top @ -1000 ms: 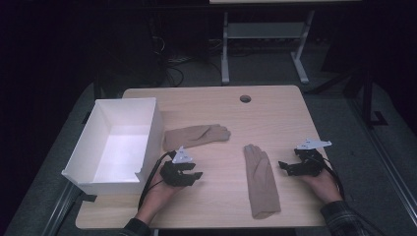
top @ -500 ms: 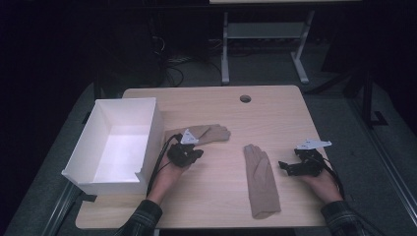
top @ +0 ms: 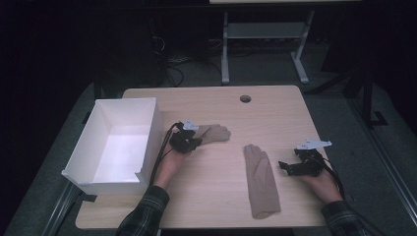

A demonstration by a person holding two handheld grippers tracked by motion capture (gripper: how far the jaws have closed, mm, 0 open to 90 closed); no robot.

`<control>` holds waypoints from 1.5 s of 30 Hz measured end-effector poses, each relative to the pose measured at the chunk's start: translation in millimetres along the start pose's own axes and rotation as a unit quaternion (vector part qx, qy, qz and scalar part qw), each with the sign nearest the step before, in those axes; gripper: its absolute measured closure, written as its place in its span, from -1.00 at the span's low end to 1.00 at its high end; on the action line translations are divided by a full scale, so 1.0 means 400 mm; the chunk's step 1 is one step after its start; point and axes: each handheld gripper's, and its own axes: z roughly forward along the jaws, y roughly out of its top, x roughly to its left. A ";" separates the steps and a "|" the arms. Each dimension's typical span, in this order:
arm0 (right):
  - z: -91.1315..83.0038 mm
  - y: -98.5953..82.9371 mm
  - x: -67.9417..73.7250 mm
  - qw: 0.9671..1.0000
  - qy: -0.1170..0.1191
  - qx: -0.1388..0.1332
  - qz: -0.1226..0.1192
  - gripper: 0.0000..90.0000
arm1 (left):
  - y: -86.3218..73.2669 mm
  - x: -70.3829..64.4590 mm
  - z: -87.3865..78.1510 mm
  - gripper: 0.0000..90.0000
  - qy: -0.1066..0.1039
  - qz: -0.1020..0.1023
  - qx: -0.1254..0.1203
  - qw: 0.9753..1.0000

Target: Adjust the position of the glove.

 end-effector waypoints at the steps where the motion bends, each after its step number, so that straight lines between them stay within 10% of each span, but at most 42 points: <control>1: 0.000 0.000 0.000 1.000 0.000 -0.001 0.000 -0.71 | 0.004 0.005 0.009 1.00 0.005 -0.002 0.000 1.000; 16: 0.000 0.000 0.000 1.000 0.000 0.000 0.000 -0.71 | -0.005 0.027 0.055 1.00 0.002 -0.020 0.020 1.000; 35: 0.000 0.000 0.000 1.000 0.000 0.000 0.000 -0.70 | 0.036 -0.092 0.097 1.00 -0.065 0.012 0.022 0.998; 45: 0.000 0.000 0.000 1.000 0.000 0.000 0.000 -0.71 | 0.041 -0.047 0.034 1.00 -0.055 0.002 -0.008 0.998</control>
